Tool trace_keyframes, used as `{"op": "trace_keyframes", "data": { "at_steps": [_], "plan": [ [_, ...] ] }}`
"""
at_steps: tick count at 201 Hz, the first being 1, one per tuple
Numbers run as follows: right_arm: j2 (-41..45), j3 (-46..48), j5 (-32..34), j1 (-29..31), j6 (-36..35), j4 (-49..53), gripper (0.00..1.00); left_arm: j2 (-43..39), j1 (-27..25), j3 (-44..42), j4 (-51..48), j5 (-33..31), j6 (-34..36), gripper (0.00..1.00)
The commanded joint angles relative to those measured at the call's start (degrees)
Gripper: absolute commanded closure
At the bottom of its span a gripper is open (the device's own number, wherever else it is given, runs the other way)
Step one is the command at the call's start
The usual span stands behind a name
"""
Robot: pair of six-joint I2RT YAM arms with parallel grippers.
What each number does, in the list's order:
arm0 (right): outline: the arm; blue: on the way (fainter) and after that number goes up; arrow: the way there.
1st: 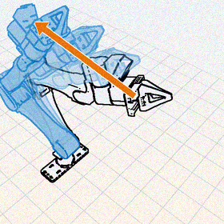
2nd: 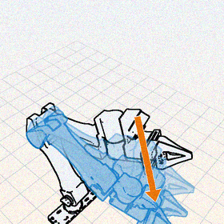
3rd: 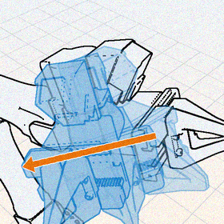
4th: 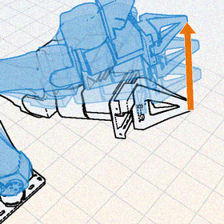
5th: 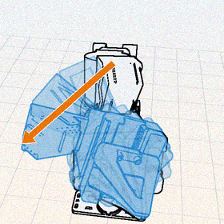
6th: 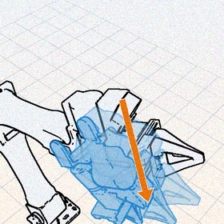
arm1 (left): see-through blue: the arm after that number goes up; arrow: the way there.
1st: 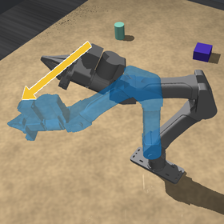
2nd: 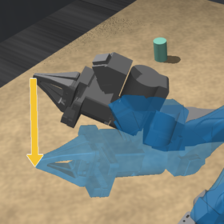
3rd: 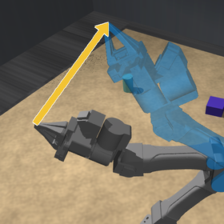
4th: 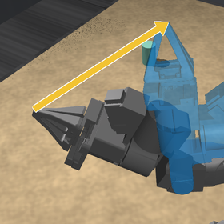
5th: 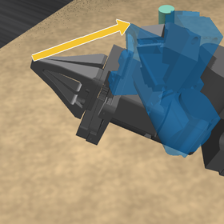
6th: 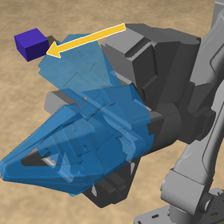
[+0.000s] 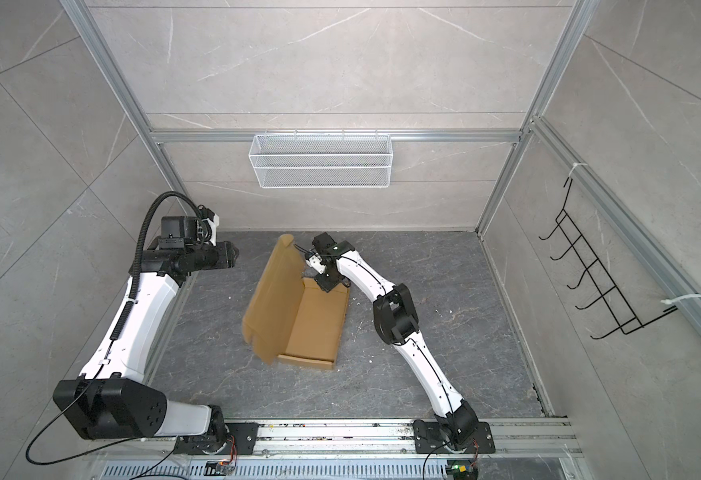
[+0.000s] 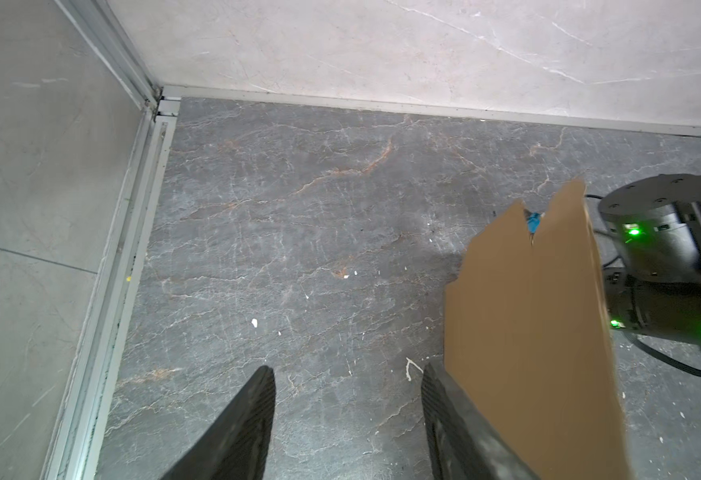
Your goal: Fold the paper box
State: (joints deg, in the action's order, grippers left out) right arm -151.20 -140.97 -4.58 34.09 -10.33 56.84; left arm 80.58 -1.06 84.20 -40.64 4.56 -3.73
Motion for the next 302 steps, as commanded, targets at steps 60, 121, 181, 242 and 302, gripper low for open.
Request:
{"op": "trace_keyframes", "data": {
  "at_steps": [60,121,181,242,302],
  "plan": [
    [23.2,36.9,4.3,-6.0,18.9,-15.9,0.75,-0.9,0.2,-5.7,5.8,0.4,-3.4,0.41],
    [35.5,57.5,3.6,-6.7,30.4,-23.8,0.78,-2.0,0.2,-12.6,11.1,3.6,-5.7,0.41],
    [43.8,70.9,6.2,-6.6,34.8,-26.9,0.8,-4.8,0.1,-17.9,15.3,5.4,-6.8,0.41],
    [51.6,81.6,4.7,-6.7,38.6,-28.6,0.81,-5.0,-0.1,-19.5,16.4,6.7,-8.2,0.41],
    [59.1,89.7,3.2,-6.7,40.3,-28.1,0.82,-5.4,-2.6,-22.1,18.1,6.7,-8.5,0.41]
  ]
}}
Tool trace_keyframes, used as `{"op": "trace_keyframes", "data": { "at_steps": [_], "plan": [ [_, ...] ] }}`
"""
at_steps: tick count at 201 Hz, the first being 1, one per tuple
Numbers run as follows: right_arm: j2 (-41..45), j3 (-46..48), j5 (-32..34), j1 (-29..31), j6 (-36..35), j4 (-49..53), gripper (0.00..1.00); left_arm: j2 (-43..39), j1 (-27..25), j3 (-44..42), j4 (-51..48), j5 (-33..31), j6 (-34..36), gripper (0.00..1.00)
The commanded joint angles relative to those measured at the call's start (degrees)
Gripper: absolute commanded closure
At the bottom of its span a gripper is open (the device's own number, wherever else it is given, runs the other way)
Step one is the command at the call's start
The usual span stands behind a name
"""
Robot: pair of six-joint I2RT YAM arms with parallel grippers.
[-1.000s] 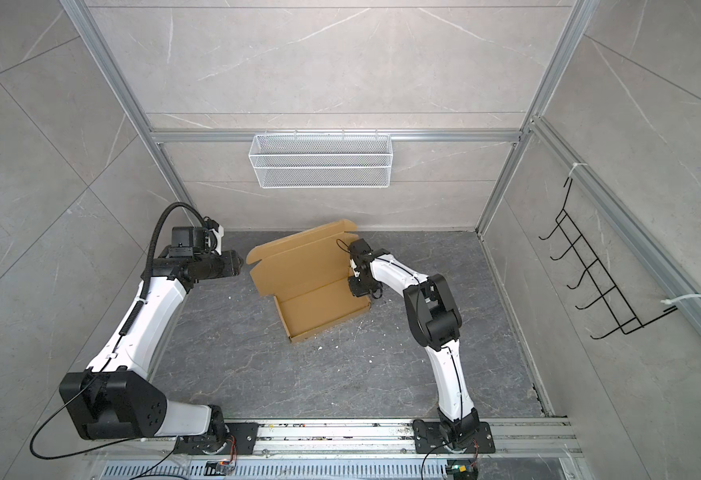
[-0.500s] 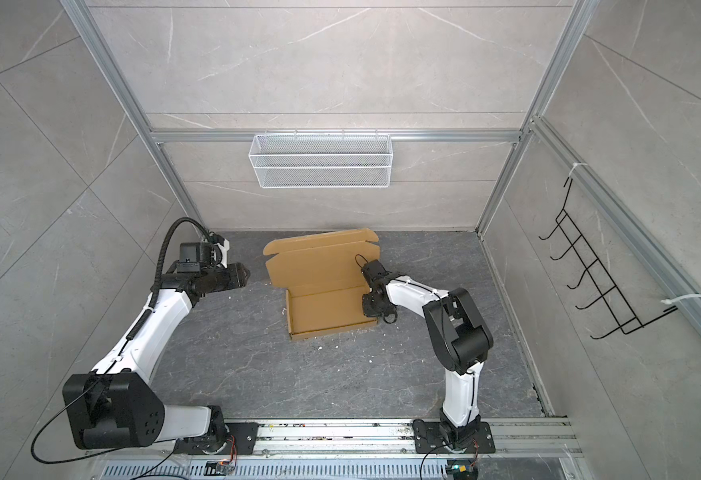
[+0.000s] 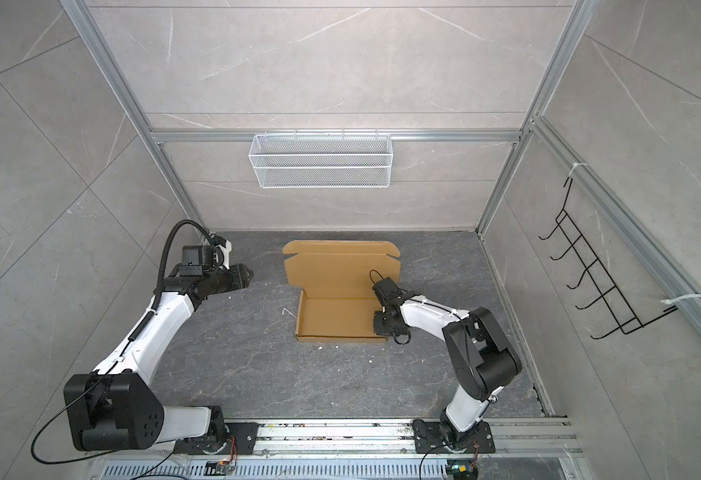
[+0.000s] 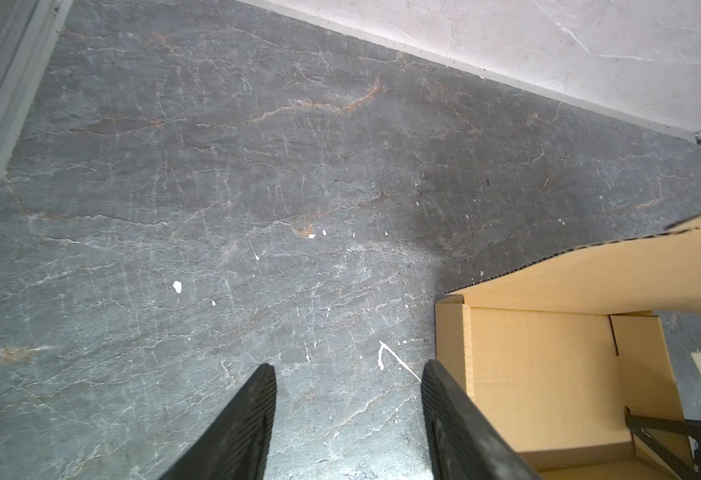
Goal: Fold the paper box
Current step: 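Grip the box's near side walls with both grippers and square them upright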
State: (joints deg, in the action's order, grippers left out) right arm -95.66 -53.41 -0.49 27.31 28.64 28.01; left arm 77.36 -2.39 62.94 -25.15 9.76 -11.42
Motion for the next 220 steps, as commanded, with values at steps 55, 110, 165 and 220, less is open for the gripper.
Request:
{"op": "trace_keyframes", "data": {
  "at_steps": [55,110,165,220],
  "plan": [
    [7.6,0.2,-3.9,-0.5,0.4,3.3,0.73,-2.8,-4.2,-2.8,4.8,3.5,-1.2,0.38],
    [9.6,-2.8,-5.3,-3.3,1.0,3.3,0.53,-3.3,-6.2,-7.3,6.7,7.2,-5.3,0.36],
    [12.6,0.5,-7.1,-5.0,4.9,-2.2,0.53,0.1,-14.0,-14.2,15.0,6.9,-12.2,0.37],
    [11.4,2.0,-6.2,-5.9,4.1,-3.5,0.62,6.9,-16.4,-14.8,19.6,7.0,-13.6,0.4]
  ]
}}
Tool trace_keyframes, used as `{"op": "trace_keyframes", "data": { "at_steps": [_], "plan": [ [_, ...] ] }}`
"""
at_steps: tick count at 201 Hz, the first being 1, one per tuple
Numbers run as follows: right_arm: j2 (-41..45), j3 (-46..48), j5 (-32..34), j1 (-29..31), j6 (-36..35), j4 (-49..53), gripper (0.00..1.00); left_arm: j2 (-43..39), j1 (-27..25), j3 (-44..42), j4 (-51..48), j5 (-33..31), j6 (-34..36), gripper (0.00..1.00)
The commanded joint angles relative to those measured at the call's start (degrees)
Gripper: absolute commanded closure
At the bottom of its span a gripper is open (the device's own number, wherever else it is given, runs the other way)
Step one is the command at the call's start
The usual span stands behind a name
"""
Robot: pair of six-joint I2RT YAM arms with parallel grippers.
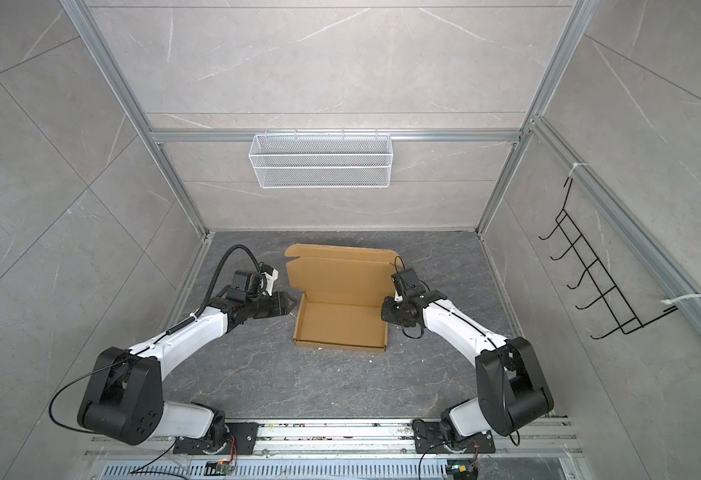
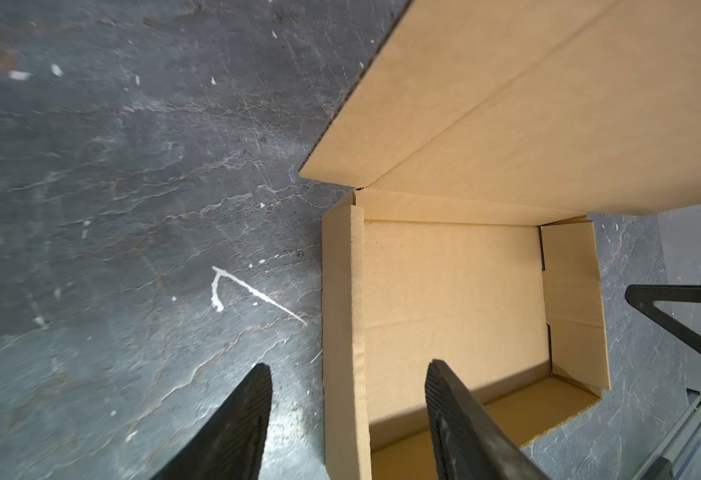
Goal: Fold the paper box
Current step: 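Grip the box's near side walls with both grippers and square them upright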
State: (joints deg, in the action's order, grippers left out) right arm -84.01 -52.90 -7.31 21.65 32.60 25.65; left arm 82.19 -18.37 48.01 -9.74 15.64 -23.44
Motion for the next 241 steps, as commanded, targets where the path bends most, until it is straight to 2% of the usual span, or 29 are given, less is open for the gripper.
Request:
{"op": "trace_keyframes", "data": {
  "at_steps": [1,42,90,127,184,241],
  "plan": [
    [-0.3,1.5,0.7,-0.2,0.1,-1.2,0.62,2.2,-0.5,0.1,4.3,1.2,-1.6,0.4],
    [-3.0,1.7,-1.2,-0.3,-0.6,-3.2,0.65,4.9,-1.8,-0.6,6.2,0.6,-1.6,0.43],
    [-4.7,2.3,-0.1,-0.2,-1.1,-4.2,0.68,7.8,-2.7,-1.3,7.7,0.2,-1.8,0.48],
    [-5.2,3.5,-0.1,-0.2,-0.9,-5.2,0.71,8.9,-4.3,-1.4,8.3,0.1,-2.0,0.56],
    [-3.7,5.3,-0.6,0.4,0.1,-6.1,0.78,7.5,-6.1,-2.5,8.4,0.5,-2.8,0.72],
    [-1.5,6.9,-1.3,2.2,1.3,-5.5,0.8,4.2,-8.1,-5.1,8.5,0.7,-4.5,0.75]
  ]
}}
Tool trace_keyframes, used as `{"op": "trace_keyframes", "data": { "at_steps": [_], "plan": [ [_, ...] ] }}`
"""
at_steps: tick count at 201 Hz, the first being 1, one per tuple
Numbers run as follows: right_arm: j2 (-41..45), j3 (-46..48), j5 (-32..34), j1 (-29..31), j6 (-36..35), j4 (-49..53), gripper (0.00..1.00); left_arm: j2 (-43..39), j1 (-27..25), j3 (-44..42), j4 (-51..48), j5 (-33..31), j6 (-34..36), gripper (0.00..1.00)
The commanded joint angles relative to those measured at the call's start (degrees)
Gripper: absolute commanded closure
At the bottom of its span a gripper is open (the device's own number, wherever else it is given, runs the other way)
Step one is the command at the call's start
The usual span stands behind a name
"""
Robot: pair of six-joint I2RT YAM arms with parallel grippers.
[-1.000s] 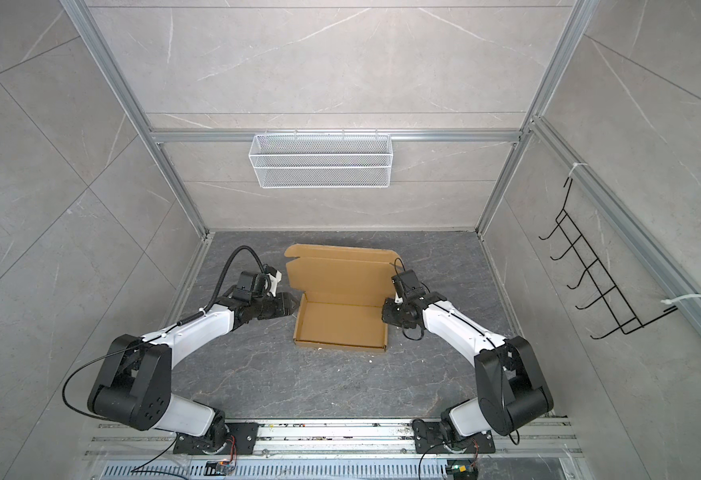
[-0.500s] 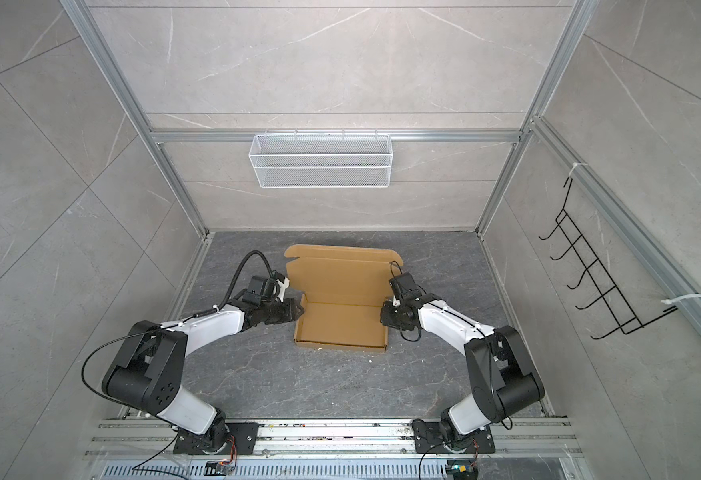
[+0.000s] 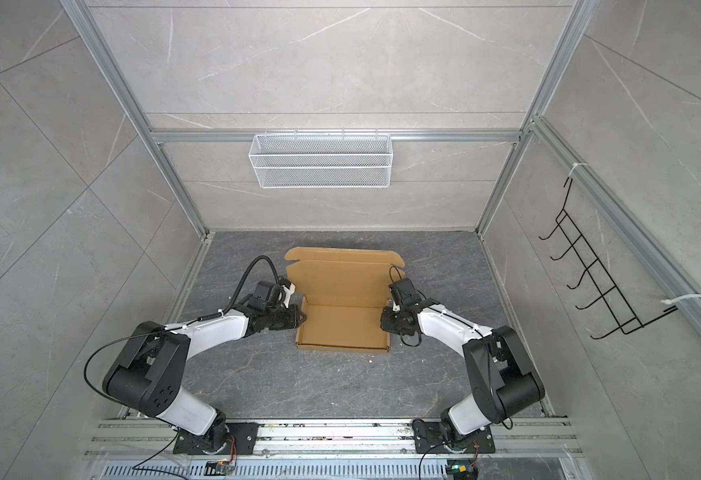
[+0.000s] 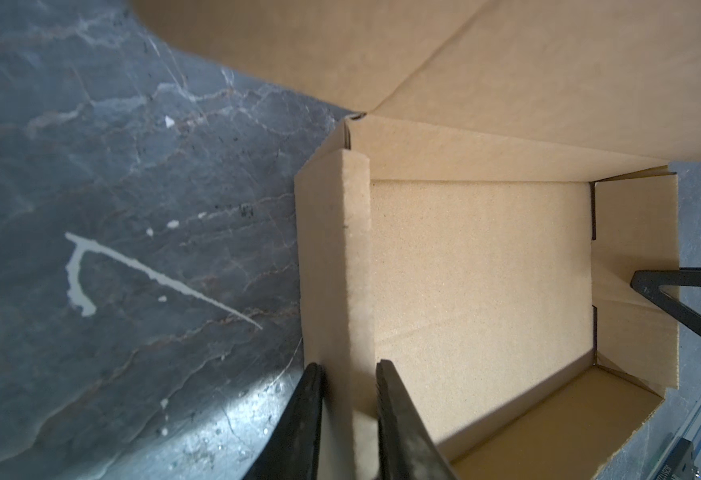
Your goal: Fold the paper box
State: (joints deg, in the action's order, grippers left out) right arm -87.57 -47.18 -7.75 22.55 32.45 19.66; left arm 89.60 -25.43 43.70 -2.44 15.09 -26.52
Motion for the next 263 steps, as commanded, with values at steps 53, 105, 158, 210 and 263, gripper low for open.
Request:
{"op": "trace_keyframes", "data": {
  "at_steps": [53,105,158,210,263],
  "plan": [
    [1.9,-0.4,-0.8,1.6,-0.6,2.5,0.65,-6.1,-1.2,-1.0,-2.6,-1.1,-0.2,0.64],
    [9.7,-1.0,-4.2,-0.2,-7.3,4.5,0.46,-13.4,-0.7,0.0,-10.5,-4.3,3.9,0.41],
    [23.1,-2.7,-0.4,-3.8,-12.7,5.1,0.33,-21.7,3.5,4.3,-17.9,-5.5,14.5,0.31],
    [20.0,-10.8,-2.0,-8.1,-20.8,2.1,0.18,-16.3,13.2,12.2,-15.9,1.9,19.4,0.3],
    [17.3,-11.9,-14.9,-15.4,-33.1,-3.1,0.14,-10.2,19.7,18.2,-13.5,15.5,27.3,0.33]
  ]
}}
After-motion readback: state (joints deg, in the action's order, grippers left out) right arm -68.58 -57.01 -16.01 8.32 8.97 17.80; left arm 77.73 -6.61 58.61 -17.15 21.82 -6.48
